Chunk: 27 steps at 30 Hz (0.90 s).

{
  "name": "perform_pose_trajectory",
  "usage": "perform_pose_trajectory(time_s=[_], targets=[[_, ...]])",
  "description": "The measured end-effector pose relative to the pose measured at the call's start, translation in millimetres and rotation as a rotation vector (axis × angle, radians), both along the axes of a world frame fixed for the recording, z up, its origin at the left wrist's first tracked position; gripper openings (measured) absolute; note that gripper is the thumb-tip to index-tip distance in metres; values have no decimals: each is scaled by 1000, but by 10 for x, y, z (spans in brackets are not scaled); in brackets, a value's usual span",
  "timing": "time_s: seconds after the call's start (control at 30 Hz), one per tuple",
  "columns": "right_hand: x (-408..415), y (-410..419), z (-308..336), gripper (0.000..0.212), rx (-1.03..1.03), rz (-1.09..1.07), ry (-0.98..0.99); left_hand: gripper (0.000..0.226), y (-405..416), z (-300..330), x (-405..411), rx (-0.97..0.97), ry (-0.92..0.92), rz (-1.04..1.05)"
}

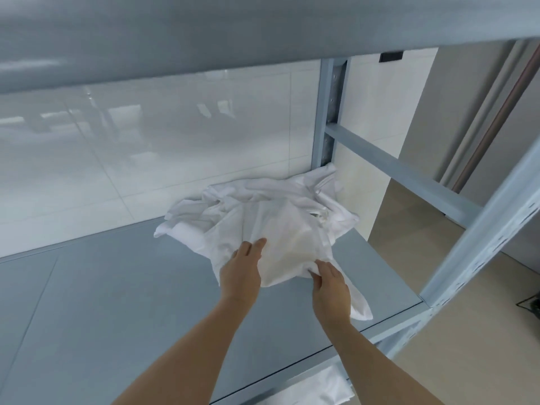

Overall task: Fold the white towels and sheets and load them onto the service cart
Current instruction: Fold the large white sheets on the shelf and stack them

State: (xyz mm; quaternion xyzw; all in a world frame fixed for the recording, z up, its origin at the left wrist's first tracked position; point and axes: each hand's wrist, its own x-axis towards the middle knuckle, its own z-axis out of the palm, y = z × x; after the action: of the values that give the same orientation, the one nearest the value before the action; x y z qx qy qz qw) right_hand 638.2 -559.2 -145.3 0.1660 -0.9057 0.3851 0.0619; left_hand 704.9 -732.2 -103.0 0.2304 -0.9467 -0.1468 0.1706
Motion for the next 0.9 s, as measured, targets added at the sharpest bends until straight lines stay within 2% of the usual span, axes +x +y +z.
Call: perform_pose_trajectory(time_s=[0.27,0.4,0.67,0.9], targets=[[749,-485,257,32,-92,163,-31,61,-478,449,887,-86,25,69],[1220,-780,330,34,-116,246,37,60,-757,530,1467,-130,39,103],[2463,-1340,185,27,-76,409,66,53,-1173,381,3034,-79,83,211],[3194,-1709,62,22,-17,503,68,51,-1475,191,3944,-34,45,307]])
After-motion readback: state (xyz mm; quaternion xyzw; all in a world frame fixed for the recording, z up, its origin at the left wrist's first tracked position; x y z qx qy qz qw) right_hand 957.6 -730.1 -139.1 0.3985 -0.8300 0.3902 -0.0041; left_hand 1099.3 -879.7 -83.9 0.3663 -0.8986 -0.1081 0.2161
